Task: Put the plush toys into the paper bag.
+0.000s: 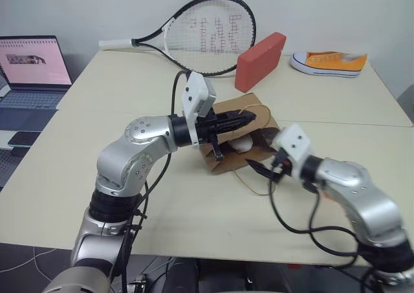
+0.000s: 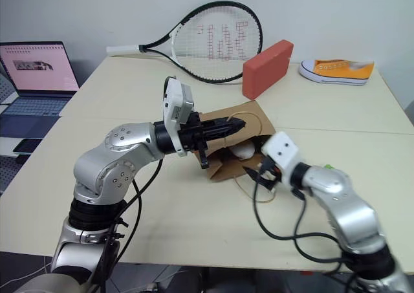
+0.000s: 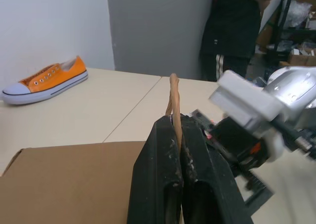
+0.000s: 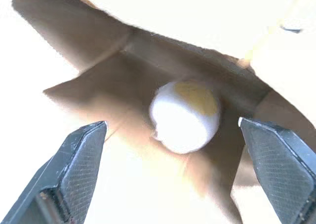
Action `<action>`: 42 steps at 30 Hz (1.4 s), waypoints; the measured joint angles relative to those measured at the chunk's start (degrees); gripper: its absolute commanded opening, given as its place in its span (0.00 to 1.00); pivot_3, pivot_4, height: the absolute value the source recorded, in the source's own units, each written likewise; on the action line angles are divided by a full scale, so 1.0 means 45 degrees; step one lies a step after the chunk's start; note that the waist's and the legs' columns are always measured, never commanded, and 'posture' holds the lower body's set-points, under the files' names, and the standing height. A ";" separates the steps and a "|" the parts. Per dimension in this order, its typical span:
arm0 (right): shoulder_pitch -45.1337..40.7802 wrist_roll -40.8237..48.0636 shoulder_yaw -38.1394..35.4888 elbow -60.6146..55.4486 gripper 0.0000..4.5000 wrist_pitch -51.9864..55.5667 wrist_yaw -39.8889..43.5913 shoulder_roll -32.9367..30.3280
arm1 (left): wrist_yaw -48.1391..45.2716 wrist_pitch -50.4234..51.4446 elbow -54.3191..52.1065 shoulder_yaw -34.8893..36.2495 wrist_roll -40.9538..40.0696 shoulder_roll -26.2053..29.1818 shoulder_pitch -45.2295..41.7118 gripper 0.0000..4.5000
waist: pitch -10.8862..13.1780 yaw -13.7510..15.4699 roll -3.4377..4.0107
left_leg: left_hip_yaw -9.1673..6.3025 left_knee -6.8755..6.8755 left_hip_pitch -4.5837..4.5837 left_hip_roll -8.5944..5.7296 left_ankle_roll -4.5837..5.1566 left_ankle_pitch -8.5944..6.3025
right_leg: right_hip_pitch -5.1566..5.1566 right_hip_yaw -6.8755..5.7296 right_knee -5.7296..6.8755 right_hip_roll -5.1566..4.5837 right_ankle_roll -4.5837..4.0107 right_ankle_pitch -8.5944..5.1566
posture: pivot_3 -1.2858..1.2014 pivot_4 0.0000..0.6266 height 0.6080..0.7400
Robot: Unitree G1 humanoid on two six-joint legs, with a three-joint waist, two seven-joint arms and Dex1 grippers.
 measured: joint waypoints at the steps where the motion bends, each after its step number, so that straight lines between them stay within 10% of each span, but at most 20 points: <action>1: 0.0402 0.0407 -0.0941 -0.0268 0.99 0.0424 0.0308 -0.0479 | 0.0038 -0.0075 0.0112 -0.0017 0.0099 -0.0062 -0.0025 0.00 | 0.0000 -0.0011 0.0002 | 0.0003 0.0002 -0.0003 -0.0001 0.0000 0.0000 | -0.0001 0.0003 0.0001 0.0000 0.0000 0.0000 | 0.52 0.24 1.00; 8: 0.3458 0.1128 -0.5246 -0.0373 0.99 0.1295 0.1065 -0.2086 | -0.0246 -0.0356 0.0212 -0.0170 0.0201 -0.0149 0.0019 0.00 | -0.0001 -0.0089 0.0001 | 0.0035 0.0002 0.0014 0.0006 0.0002 -0.0001 | 0.0005 0.0023 0.0004 0.0001 -0.0008 -0.0006 | 0.52 0.24 1.00; 18: 0.4798 0.0413 -0.5244 0.2094 0.99 0.1089 -0.0069 -0.1468 | -0.0281 -0.0638 0.0211 -0.0334 0.0373 -0.0319 0.0209 0.00 | -0.0002 -0.0089 0.0002 | 0.0046 0.0017 0.0010 0.0002 0.0001 -0.0001 | 0.0006 0.0035 0.0002 0.0000 -0.0016 -0.0010 | 0.52 0.24 1.00; 32: 0.4260 0.0557 -0.4531 0.2892 0.03 0.0379 0.0113 -0.1275 | -0.0262 -0.0646 0.0030 -0.0279 0.0362 -0.0183 0.0414 0.00 | -0.0002 -0.0102 0.0002 | 0.0044 0.0021 0.0013 0.0003 0.0001 0.0000 | 0.0008 0.0036 0.0003 0.0001 -0.0005 -0.0004 | 0.52 0.24 1.00; 42: 0.2134 0.3057 -0.3145 -0.0200 0.01 0.1106 0.1553 -0.2275 | -0.0241 -0.0414 -0.0023 0.0009 0.0011 -0.0041 0.0380 0.00 | -0.0001 -0.0087 0.0002 | 0.0024 0.0021 0.0003 0.0005 0.0001 -0.0001 | 0.0007 0.0019 -0.0002 0.0002 0.0016 0.0007 | 0.52 0.24 1.00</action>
